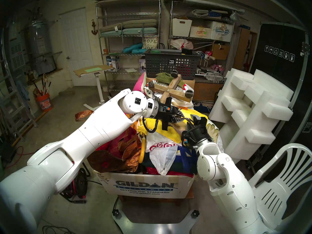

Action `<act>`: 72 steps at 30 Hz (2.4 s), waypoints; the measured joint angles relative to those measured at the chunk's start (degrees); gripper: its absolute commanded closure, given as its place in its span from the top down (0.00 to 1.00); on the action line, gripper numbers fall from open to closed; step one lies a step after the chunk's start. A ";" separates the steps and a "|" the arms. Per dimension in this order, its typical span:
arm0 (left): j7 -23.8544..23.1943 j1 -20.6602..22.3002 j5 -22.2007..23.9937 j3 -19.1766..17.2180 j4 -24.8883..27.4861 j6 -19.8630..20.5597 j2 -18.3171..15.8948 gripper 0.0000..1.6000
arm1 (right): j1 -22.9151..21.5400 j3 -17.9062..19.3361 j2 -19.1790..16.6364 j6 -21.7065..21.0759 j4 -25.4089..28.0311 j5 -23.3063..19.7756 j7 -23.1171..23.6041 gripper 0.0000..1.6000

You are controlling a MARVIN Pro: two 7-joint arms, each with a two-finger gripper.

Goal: Unbuckle a shoe

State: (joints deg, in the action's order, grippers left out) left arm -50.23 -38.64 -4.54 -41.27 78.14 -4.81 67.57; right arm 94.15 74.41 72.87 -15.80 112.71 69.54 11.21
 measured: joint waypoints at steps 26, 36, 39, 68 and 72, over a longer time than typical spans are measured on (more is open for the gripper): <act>-0.12 -1.69 -2.05 0.24 4.50 1.99 -3.93 0.00 | 0.60 -0.01 0.20 -0.75 1.07 0.62 0.44 0.73; 0.10 -2.68 -2.53 -0.08 7.41 2.80 -6.24 0.00 | 0.64 -0.50 0.86 -0.87 1.12 0.96 0.50 0.70; 0.32 -2.92 -2.71 -0.22 8.05 3.02 -7.01 0.00 | 0.58 -0.76 1.24 -0.95 1.12 1.15 0.50 0.69; 1.72 -3.45 -3.69 0.37 8.17 2.99 -8.65 0.00 | 0.21 -0.51 3.84 -2.29 1.29 1.38 2.89 0.65; 1.73 -3.66 -3.62 0.37 8.63 3.01 -9.25 0.00 | 0.05 -0.30 4.09 -2.26 1.23 1.29 3.27 0.64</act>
State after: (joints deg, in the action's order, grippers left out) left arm -48.50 -42.31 -8.17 -40.89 86.77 -1.80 58.32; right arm 94.20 74.11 76.96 -18.06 113.94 70.83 14.48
